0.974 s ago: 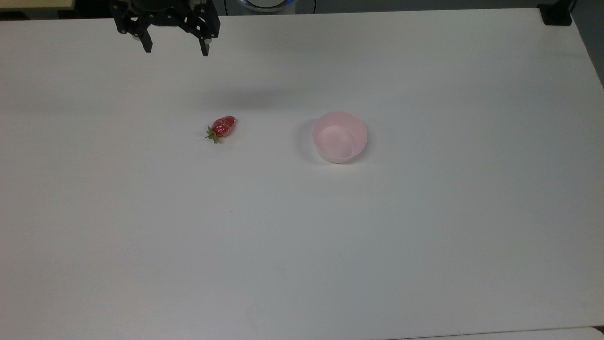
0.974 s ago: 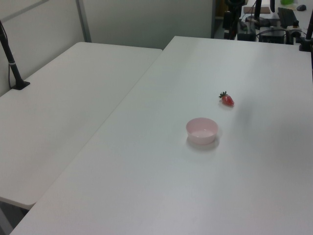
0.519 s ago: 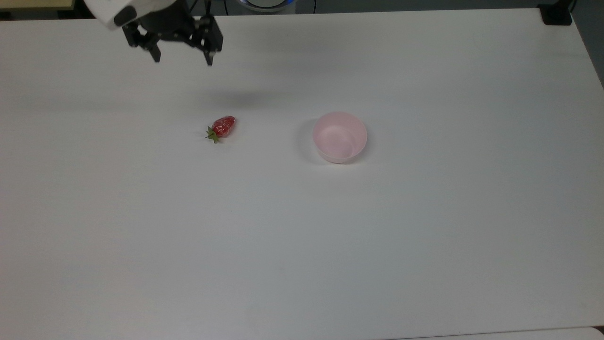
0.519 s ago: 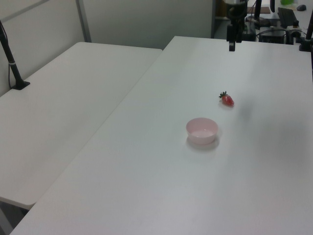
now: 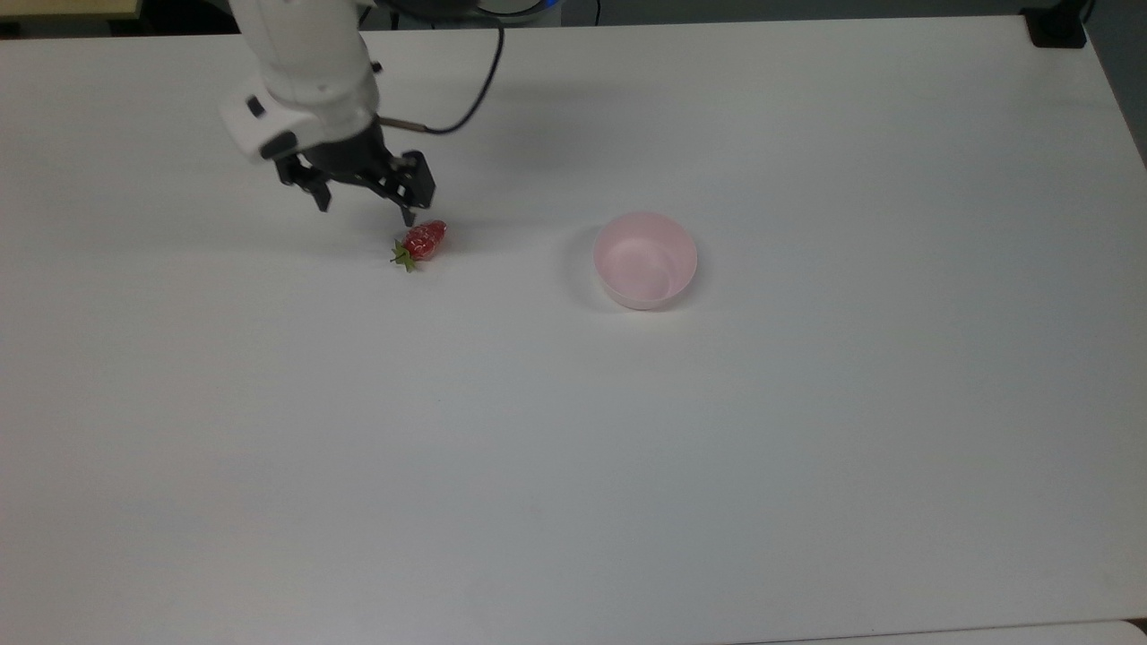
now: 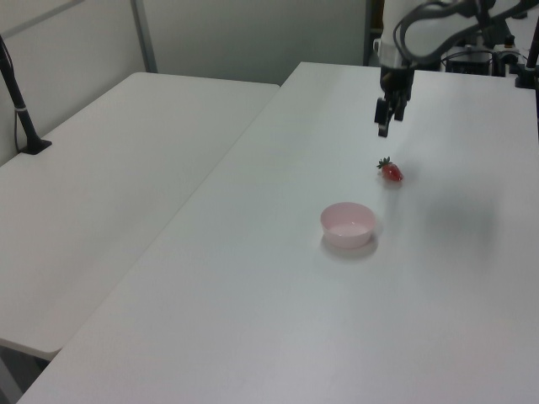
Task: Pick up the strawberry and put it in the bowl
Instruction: 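Lower the gripper over the strawberry and close on it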
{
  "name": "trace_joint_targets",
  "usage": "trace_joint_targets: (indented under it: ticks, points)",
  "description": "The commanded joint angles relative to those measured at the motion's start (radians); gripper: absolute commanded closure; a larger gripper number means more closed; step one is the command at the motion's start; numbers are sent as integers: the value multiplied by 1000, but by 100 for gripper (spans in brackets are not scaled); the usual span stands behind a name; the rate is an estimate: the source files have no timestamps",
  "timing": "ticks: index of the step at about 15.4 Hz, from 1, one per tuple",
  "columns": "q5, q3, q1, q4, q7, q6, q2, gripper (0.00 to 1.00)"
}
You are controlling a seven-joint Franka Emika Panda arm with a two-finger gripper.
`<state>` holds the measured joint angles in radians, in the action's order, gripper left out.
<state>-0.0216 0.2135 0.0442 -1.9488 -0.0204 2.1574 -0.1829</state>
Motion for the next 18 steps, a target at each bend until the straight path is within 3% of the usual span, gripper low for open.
trace_joint_targets:
  ticks: [1, 8, 10, 15, 17, 18]
  points:
    - [28, 9, 48, -33, 69, 53, -49, 1]
    - [55, 9, 82, -33, 114, 114, -139, 7]
    - [83, 7, 83, -42, 132, 113, -139, 15]
    - [121, 1, 86, -58, 128, 105, -139, 59]
    - [121, 1, 92, -61, 123, 99, -138, 74]
    - [121, 1, 94, -64, 123, 96, -136, 76]
